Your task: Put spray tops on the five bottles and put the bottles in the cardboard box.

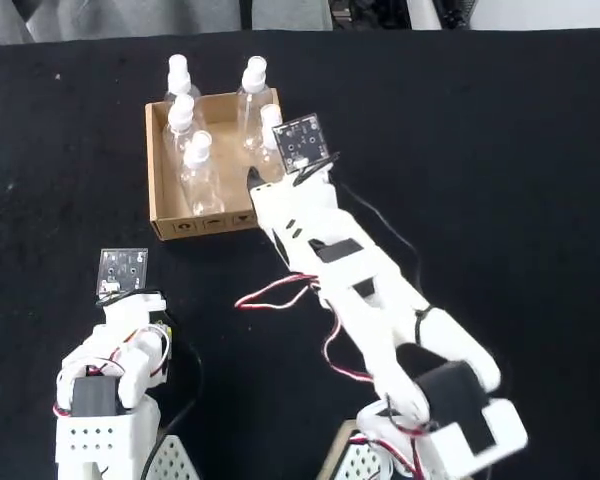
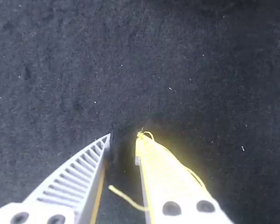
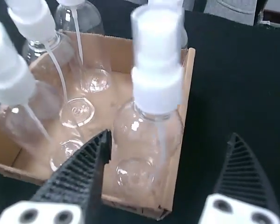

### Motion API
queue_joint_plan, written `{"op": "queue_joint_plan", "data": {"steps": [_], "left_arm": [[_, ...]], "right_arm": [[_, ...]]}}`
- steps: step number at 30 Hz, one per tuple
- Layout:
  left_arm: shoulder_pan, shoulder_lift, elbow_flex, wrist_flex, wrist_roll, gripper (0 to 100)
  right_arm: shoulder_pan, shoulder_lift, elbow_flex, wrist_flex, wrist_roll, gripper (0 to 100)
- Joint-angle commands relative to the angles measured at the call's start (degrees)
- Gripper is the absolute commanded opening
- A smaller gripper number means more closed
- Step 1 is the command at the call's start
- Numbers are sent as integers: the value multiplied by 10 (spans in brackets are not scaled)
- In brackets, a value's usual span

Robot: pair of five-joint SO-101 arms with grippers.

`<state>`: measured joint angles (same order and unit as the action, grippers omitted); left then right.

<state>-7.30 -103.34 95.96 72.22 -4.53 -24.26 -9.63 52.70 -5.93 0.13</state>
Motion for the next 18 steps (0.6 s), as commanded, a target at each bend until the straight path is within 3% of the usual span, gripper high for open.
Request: {"op": "queue_joint_plan", "data": {"steps": [1, 18], "left_arm": [[-2, -4, 15, 3, -4, 80], [-2, -4, 15, 3, -4, 80]], "right_arm": [[3, -59, 10, 4, -3, 322], [3, -183, 88, 5, -3, 322]]}}
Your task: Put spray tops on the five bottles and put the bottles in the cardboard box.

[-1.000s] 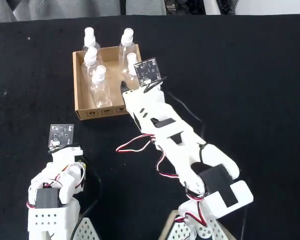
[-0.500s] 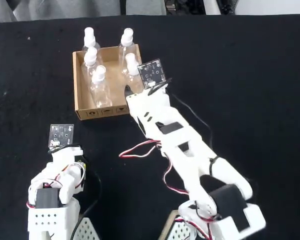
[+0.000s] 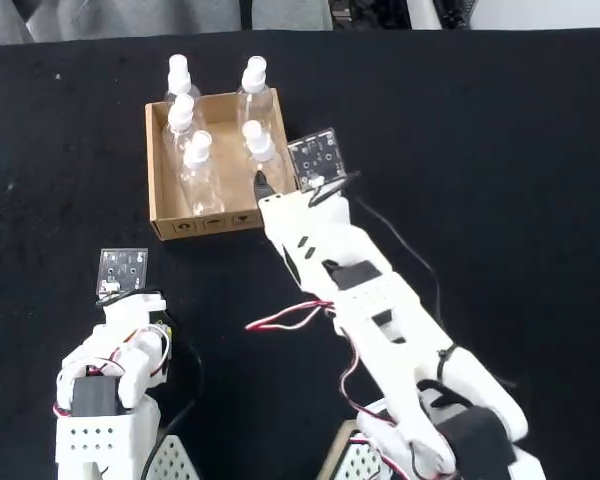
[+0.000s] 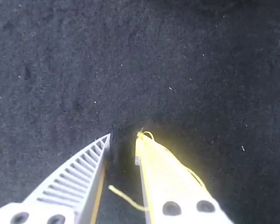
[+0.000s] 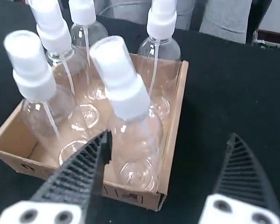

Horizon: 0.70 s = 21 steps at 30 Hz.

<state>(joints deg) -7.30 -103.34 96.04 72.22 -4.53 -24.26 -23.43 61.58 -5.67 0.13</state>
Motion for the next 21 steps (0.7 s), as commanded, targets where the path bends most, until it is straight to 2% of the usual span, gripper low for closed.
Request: {"op": "queue_joint_plan", "data": {"steps": [1, 21], "left_arm": [[-2, -4, 15, 3, -4, 80], [-2, -4, 15, 3, -4, 80]], "right_arm": [[3, -51, 2, 3, -3, 322], [4, -206, 85, 3, -3, 322]]}}
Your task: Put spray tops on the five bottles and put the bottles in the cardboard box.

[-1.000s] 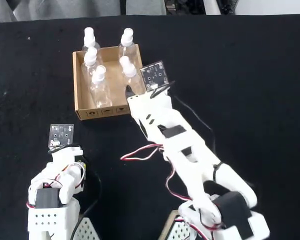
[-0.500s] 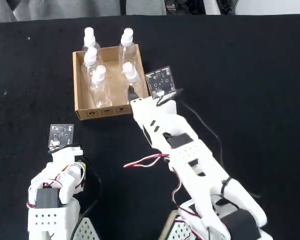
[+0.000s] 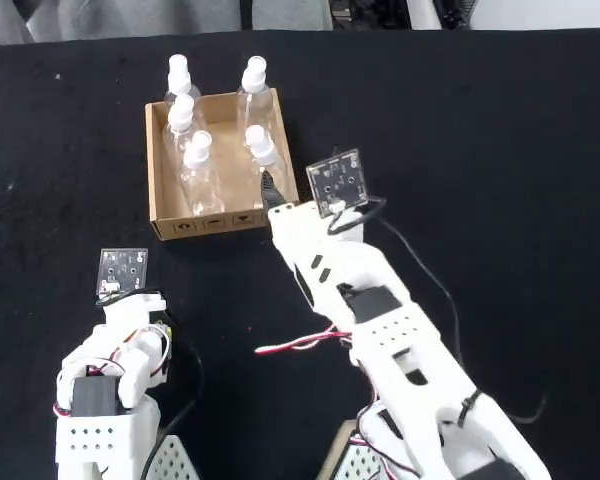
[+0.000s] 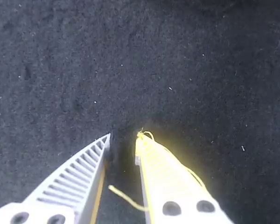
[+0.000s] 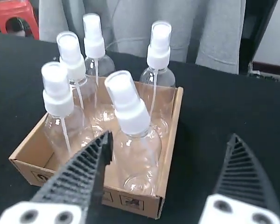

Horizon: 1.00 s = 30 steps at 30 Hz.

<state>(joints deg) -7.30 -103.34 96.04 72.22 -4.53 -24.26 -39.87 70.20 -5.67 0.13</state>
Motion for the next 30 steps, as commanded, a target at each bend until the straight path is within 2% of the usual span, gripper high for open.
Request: {"op": "queue_joint_plan", "data": {"steps": [1, 30], "left_arm": [[-2, -4, 15, 3, -4, 80], [-2, -4, 15, 3, -4, 80]], "right_arm": [[4, -47, 1, 3, -3, 322], [6, -293, 109, 3, -3, 322]]}}
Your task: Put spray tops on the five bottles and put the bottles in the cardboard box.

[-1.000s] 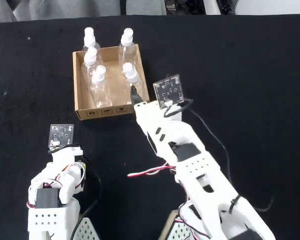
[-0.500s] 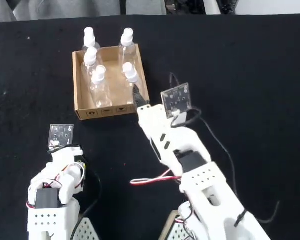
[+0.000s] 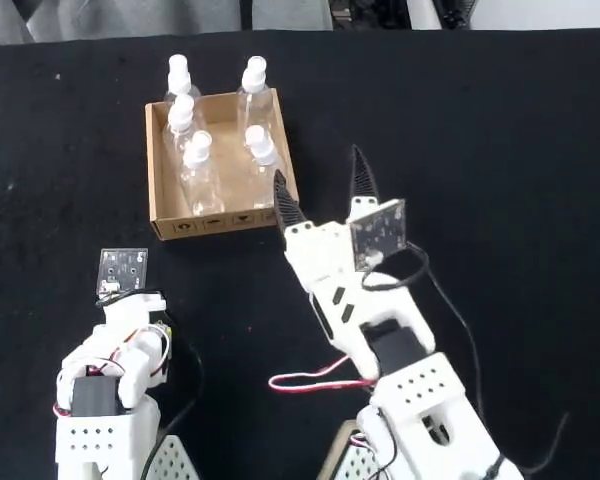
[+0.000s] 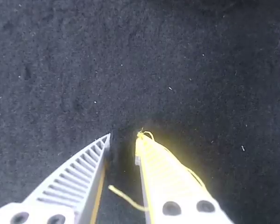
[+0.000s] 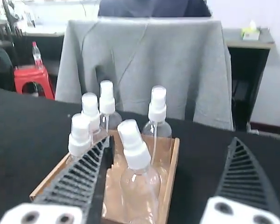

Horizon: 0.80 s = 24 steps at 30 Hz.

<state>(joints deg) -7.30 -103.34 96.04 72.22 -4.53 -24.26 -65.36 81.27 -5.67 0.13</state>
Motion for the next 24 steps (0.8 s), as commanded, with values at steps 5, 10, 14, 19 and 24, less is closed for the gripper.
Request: {"op": "queue_joint_plan", "data": {"steps": [5, 10, 14, 19, 24], "left_arm": [[-2, -4, 15, 3, -4, 80], [-2, -4, 15, 3, -4, 80], [-2, -4, 15, 4, -4, 80], [-2, -4, 15, 4, -4, 80], [-2, -4, 15, 4, -4, 80]], "right_arm": [[6, -73, 14, 3, -3, 322], [5, -112, 29, 3, -3, 322], [5, -150, 44, 4, -3, 322], [6, -189, 45, 44, -3, 322], [3, -240, 40, 94, -3, 322]]}}
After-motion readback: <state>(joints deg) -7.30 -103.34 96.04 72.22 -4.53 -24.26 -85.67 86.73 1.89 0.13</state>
